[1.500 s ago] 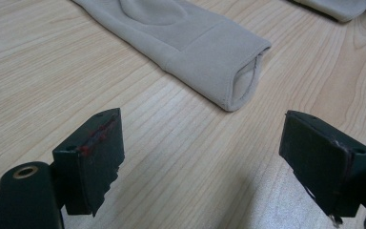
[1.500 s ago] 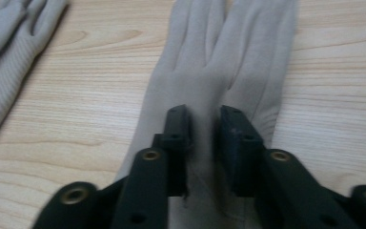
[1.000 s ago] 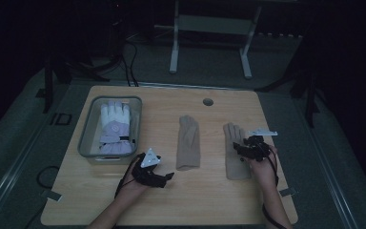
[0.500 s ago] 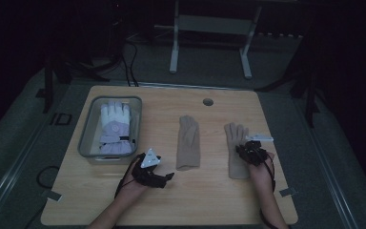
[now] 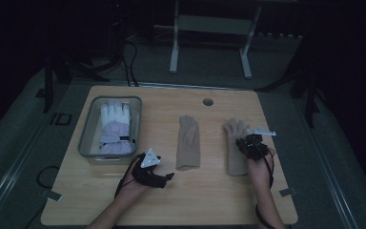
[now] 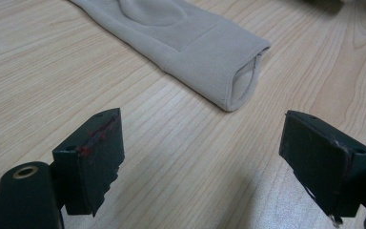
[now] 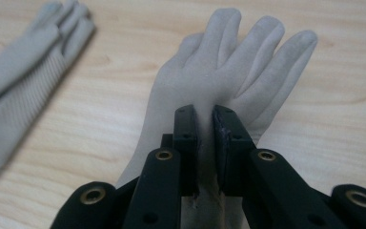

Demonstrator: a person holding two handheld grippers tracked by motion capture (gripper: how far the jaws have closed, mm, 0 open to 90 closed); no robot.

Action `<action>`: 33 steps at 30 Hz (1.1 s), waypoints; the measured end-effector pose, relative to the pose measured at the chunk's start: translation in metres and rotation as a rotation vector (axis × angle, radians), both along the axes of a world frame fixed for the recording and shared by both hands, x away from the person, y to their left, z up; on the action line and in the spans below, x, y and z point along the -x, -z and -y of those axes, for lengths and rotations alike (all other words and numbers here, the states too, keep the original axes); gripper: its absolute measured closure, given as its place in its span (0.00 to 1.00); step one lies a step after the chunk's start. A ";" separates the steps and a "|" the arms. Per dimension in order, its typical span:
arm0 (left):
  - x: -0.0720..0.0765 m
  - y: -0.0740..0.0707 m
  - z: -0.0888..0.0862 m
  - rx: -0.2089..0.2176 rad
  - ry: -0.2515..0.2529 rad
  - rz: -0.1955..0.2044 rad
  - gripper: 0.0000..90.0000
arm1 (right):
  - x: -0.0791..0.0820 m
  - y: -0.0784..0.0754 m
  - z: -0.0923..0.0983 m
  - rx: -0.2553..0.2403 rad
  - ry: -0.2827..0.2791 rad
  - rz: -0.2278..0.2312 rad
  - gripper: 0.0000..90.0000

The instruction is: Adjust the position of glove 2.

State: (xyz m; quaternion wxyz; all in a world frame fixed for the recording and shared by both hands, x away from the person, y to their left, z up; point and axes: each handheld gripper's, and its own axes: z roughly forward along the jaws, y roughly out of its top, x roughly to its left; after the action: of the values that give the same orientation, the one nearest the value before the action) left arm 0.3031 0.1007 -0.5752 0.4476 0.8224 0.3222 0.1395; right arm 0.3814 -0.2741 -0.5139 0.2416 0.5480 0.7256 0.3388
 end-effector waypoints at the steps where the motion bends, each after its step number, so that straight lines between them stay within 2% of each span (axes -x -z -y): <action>1: 0.000 0.000 0.000 -0.001 0.000 0.000 0.17 | 0.000 -0.003 -0.001 -0.007 0.000 -0.005 0.90; 9: 0.000 0.000 0.000 0.000 0.002 0.001 0.17 | 0.000 -0.026 -0.019 -0.026 0.013 0.032 0.90; 12: 0.000 0.000 -0.001 0.005 0.001 0.000 0.17 | 0.000 -0.033 -0.028 -0.026 -0.002 0.044 0.90; 20: 0.000 0.000 0.000 0.000 0.003 -0.001 0.17 | -0.002 -0.043 -0.052 -0.041 -0.027 0.067 0.90; 33: 0.000 0.000 0.000 0.003 0.006 0.001 0.17 | -0.011 -0.053 -0.111 -0.085 -0.076 0.073 0.90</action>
State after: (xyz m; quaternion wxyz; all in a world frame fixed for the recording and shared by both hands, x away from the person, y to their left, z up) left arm 0.3031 0.1009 -0.5752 0.4494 0.8226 0.3197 0.1382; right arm 0.3922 -0.1631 -0.4614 0.2313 0.5171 0.7217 0.3978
